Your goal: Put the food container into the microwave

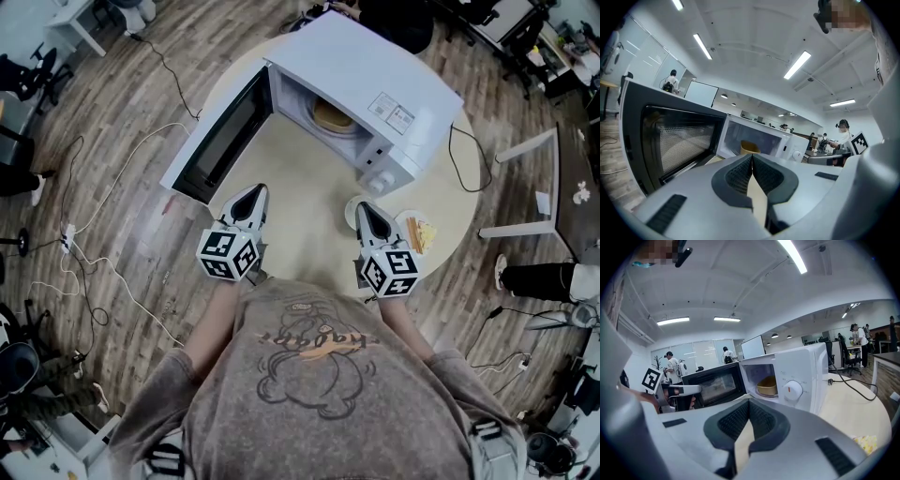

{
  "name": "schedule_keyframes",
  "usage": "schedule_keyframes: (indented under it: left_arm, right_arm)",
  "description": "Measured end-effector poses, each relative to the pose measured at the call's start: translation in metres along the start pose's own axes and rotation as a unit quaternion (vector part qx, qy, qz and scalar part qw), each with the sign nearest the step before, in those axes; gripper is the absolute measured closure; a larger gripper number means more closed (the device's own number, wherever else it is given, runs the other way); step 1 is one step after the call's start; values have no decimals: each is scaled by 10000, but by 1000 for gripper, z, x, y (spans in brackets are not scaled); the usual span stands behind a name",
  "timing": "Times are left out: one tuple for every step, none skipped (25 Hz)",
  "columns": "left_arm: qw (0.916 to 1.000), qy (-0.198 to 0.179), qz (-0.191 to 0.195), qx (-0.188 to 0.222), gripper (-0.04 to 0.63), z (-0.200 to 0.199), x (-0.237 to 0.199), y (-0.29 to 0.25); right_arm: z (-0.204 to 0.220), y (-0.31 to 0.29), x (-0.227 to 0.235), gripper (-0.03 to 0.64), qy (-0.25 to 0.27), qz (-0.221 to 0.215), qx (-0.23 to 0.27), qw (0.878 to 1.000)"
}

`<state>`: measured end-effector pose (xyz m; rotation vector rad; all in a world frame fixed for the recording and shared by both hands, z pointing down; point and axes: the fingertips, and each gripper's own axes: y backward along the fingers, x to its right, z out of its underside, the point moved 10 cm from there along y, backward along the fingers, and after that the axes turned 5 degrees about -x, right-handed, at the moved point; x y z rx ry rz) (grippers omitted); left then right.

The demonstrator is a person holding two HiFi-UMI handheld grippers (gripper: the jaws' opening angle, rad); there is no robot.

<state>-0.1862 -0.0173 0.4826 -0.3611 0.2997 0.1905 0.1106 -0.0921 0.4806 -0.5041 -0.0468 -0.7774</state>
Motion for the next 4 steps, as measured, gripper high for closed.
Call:
schedule_keyframes:
  left_arm:
    - [10000,10,-5,-6,565,0,0,0]
    - [10000,19,-9,-12,565,0,0,0]
    - [10000,27,-12,-18,565,0,0,0]
    - [10000,35,-15,-24,565,0,0,0]
  right_arm:
    - [-1,0,0,621,1,-5,1,10000]
    - [-1,0,0,621,4,-8,1,10000]
    - [-2,0,0,621,9,-10,1,10000]
    - [-3,-1,0,621,15,-12,1,10000]
